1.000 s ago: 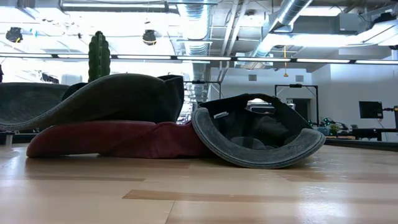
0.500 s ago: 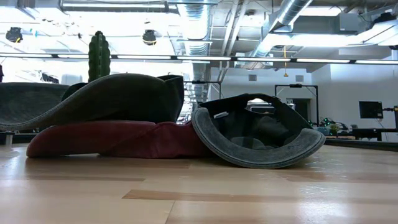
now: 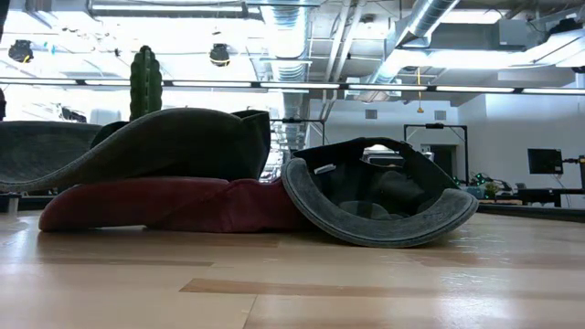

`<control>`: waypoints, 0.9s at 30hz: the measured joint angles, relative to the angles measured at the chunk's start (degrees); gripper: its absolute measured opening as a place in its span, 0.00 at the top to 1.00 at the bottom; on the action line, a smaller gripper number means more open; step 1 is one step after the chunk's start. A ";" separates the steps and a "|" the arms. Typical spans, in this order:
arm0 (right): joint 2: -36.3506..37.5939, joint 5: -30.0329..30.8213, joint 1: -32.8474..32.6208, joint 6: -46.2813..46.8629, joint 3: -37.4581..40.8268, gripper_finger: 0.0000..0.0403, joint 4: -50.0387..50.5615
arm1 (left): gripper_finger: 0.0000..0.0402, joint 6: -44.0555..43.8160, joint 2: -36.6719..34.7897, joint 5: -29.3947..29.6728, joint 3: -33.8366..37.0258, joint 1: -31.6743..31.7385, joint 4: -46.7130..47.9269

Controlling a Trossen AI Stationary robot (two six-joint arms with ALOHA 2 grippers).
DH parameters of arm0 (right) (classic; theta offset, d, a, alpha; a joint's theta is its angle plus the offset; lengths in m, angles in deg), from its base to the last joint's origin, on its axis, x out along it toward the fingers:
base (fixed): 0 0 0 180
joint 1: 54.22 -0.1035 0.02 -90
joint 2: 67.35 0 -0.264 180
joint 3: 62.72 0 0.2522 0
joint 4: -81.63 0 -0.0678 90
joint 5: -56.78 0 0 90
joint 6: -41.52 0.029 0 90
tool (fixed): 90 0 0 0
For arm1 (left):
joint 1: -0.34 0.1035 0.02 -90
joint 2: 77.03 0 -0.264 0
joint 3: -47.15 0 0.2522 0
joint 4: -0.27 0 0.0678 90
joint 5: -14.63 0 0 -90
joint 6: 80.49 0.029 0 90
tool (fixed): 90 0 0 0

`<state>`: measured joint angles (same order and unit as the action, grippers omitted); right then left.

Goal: Pick & Place hat
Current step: Put the right red cap into the right transparent bin

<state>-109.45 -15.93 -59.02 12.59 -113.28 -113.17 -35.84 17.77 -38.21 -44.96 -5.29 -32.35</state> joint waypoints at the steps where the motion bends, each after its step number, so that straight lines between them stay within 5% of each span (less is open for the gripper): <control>1: -0.52 -0.05 -0.28 0.00 0.00 1.00 0.02 | 0.70 0.06 -0.29 0.32 -0.40 0.03 0.05; 17: -9.97 1.91 -4.12 0.36 -0.23 1.00 0.85 | 0.70 3.11 -1.81 1.08 -5.28 4.46 -0.58; 27: -13.80 9.27 -4.08 0.20 -0.11 1.00 1.29 | 0.70 3.12 -1.76 0.35 -5.26 6.21 -1.26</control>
<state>-123.25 -6.65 -63.10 12.79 -113.39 -111.88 -32.72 16.01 -37.86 -50.22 0.92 -33.60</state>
